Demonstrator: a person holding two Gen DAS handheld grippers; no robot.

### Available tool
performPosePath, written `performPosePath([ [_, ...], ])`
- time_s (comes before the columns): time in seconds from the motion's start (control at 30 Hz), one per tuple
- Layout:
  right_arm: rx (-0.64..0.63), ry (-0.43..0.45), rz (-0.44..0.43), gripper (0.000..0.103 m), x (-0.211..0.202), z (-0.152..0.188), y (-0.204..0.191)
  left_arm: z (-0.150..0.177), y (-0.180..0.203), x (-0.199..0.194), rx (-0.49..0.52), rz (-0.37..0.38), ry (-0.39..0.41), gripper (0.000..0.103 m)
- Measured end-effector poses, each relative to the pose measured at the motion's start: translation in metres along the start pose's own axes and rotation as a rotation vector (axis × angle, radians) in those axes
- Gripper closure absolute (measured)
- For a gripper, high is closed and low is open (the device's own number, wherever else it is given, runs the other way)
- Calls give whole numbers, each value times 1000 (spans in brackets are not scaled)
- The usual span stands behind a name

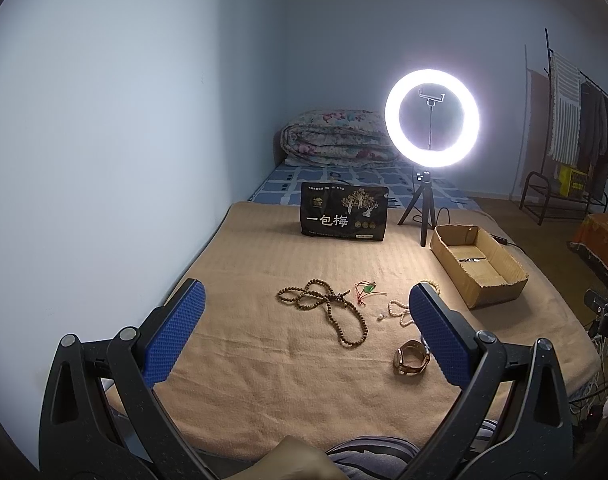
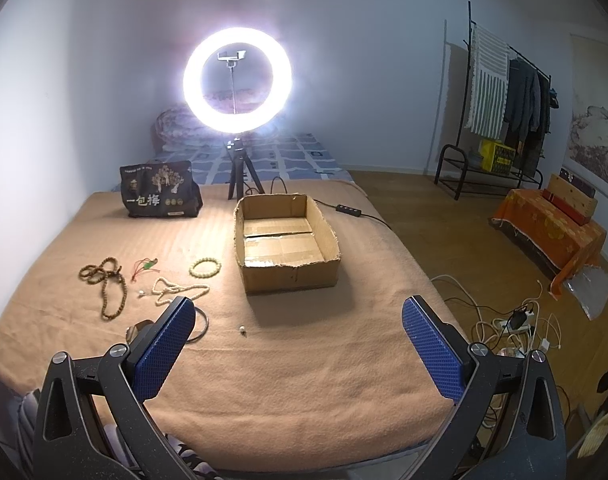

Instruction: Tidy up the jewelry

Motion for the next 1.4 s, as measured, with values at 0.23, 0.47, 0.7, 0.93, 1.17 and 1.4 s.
performPosePath([
  [0.23,-4,-2,-1,0,1,-1,-2,0,0,-1,1,1,3,0],
  [0.47,-5,-1,-2,0,1,0,-2,0,1,-1,3,-1,3,0],
  [0.7,-8,-2,-5,0,1,0,-3,1,1,-1,2,0,3,0],
  [0.93,-14,-6,-8,0,1,-1,-4,2,1,-2,4,0,5,0],
  [1.17,-14,-6,-9,0,2,-1,-4,3,0,-2,3,-1,6,0],
  [1.4,-22,-11,-12,0,7,-3,-8,3,0,1,5,-1,2,0],
])
Point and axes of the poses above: each gripper's, at about its wrist camera, not at the fingertips, and x roughly the way its jaws point, y to its right, z to its underside, the point moved 7 cm from there along x, roughly the way its jaws point, and after that the axes turned 11 degrees about -x, right-handed, at the moved point
